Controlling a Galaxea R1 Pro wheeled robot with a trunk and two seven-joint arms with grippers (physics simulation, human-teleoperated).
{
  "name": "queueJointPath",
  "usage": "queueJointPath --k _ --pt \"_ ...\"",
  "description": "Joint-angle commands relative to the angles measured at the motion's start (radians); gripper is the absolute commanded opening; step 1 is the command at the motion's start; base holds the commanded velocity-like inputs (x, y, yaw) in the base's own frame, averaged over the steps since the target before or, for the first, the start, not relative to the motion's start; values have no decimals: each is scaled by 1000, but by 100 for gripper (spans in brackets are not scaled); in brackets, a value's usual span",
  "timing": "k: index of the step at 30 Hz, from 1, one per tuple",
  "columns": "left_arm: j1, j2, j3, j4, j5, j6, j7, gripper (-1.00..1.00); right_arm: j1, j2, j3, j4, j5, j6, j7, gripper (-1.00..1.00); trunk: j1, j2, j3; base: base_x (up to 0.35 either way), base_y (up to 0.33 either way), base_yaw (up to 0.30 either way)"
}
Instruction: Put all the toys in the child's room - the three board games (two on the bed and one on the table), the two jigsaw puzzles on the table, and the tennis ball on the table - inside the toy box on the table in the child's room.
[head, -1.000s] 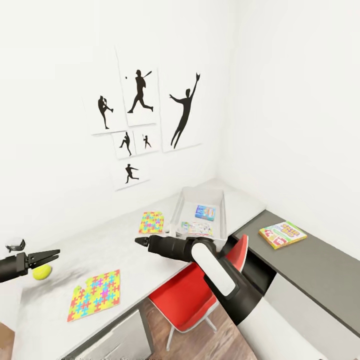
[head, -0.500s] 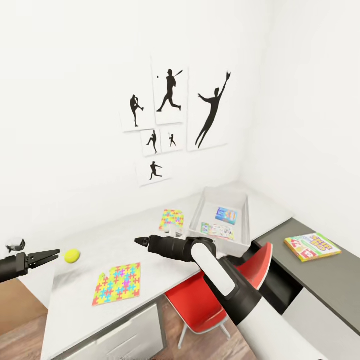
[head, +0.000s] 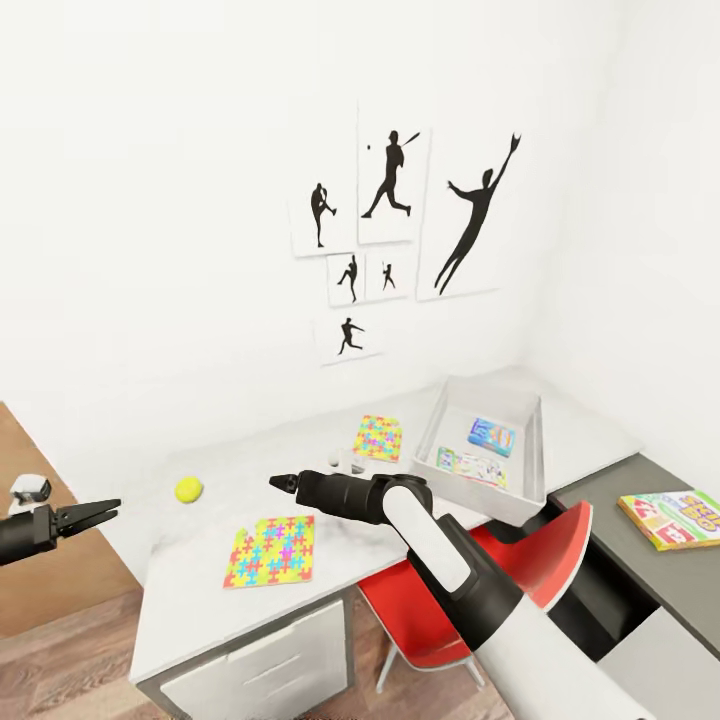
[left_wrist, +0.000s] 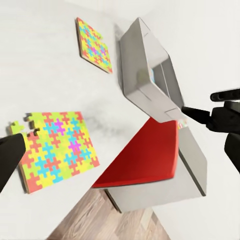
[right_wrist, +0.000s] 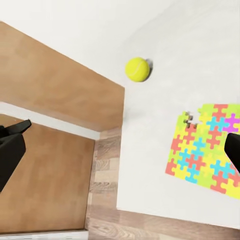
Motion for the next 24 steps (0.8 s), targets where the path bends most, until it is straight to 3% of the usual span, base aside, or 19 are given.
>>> queueJointPath --k 1,9,15,24 --pt "-1 0 0 0 -1 10 -5 100 -1 0 0 -1 -11 1 -10 100 1 -2 -3 0 0 225" --pt "0 -1 1 22 0 2 -5 100 -1 0 1 -1 -9 0 -10 100 1 -2 -13 0 0 209" --pt "0 -1 2 52 2 -3 -5 100 -1 0 1 -2 -9 -1 -11 100 1 -2 -16 0 0 77" --pt "0 -4 2 59 2 -4 -5 100 -1 3 0 -1 47 -1 -10 100 1 -2 -16 0 0 4"
